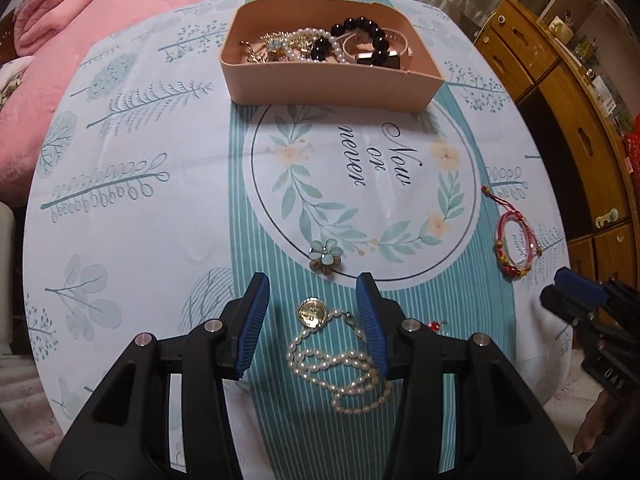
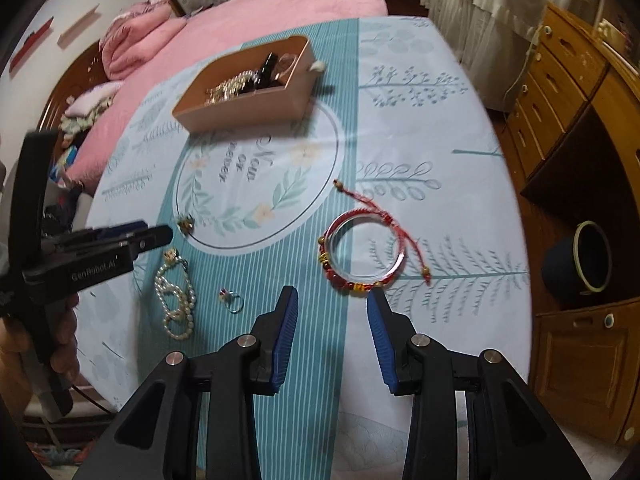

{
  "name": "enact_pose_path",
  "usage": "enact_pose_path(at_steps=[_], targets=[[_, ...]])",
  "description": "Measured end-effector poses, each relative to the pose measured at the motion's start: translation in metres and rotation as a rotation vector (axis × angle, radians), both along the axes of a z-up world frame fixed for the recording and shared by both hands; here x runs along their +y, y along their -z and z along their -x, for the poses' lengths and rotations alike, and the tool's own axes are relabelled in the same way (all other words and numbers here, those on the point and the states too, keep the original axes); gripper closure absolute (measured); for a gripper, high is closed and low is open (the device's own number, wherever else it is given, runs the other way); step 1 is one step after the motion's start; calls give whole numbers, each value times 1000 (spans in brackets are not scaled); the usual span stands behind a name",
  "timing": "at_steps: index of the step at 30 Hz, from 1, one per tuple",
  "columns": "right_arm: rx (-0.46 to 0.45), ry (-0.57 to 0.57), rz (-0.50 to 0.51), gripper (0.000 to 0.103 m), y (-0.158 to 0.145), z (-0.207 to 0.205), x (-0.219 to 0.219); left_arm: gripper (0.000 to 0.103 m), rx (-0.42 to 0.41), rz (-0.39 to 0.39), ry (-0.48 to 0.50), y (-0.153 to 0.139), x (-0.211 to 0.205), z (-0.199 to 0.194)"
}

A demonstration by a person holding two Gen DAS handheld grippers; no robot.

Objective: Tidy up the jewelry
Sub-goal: 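Move left tool to the light-blue flower charm while right tool moves to red string bracelet, then grasp the flower charm with left gripper while right gripper grasps the red string bracelet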

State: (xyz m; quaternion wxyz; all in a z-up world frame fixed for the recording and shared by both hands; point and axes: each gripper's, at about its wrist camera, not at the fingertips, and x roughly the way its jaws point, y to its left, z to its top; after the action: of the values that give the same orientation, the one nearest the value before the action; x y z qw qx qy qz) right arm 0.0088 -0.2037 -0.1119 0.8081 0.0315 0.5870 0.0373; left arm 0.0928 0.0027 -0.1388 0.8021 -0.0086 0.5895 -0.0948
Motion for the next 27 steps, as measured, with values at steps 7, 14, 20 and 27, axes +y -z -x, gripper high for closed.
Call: enact_pose_path(at_steps=[7, 14, 20, 27], targets=[[14, -51, 49, 66, 24, -20, 21, 61, 23, 1, -9, 17, -4, -16], [21, -80, 126, 76, 40, -35, 37, 61, 23, 0, 9, 24, -10, -20], [25, -80, 152, 90, 48, -37, 41, 81, -2, -14, 32, 24, -19, -19], [5, -38, 86, 93, 38, -37, 34, 86, -29, -9, 63, 20, -25, -15]])
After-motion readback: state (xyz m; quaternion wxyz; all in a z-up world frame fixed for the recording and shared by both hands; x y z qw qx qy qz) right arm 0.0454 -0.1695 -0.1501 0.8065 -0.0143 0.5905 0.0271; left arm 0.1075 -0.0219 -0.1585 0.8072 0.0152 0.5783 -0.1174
